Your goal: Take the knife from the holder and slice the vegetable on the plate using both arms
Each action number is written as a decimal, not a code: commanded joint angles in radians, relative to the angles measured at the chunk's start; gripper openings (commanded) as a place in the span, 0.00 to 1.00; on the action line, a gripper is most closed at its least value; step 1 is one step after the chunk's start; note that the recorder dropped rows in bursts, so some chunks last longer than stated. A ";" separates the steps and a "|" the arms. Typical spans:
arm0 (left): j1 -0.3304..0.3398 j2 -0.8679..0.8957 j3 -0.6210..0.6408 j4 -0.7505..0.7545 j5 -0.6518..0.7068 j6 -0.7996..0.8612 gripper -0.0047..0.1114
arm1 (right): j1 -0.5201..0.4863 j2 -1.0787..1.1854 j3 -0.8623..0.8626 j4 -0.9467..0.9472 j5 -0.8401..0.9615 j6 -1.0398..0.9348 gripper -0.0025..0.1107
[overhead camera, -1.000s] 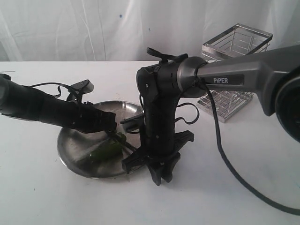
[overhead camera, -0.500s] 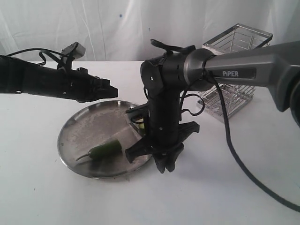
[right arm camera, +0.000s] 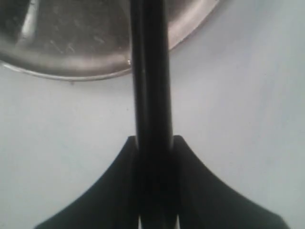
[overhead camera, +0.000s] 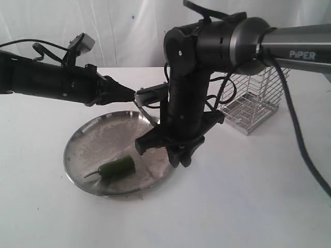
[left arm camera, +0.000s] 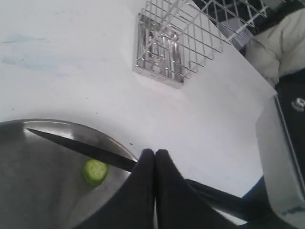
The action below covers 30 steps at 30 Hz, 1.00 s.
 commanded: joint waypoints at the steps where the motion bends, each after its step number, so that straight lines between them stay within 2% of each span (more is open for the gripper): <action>1: 0.000 -0.062 0.007 0.159 0.093 -0.066 0.04 | 0.022 -0.053 0.047 0.121 0.001 -0.004 0.02; 7: 0.000 -0.064 0.007 0.291 0.157 -0.207 0.04 | 0.089 -0.043 0.156 0.144 -0.027 -0.022 0.02; 11: -0.006 -0.062 0.007 0.309 0.144 -0.210 0.04 | 0.109 -0.043 0.207 0.144 -0.098 -0.003 0.02; 20: -0.064 -0.060 0.112 0.281 -0.169 -0.135 0.04 | 0.109 -0.041 0.213 0.146 -0.133 0.033 0.02; 30: -0.065 0.003 0.110 0.181 -0.182 -0.070 0.04 | 0.129 -0.019 0.213 0.164 -0.229 0.163 0.02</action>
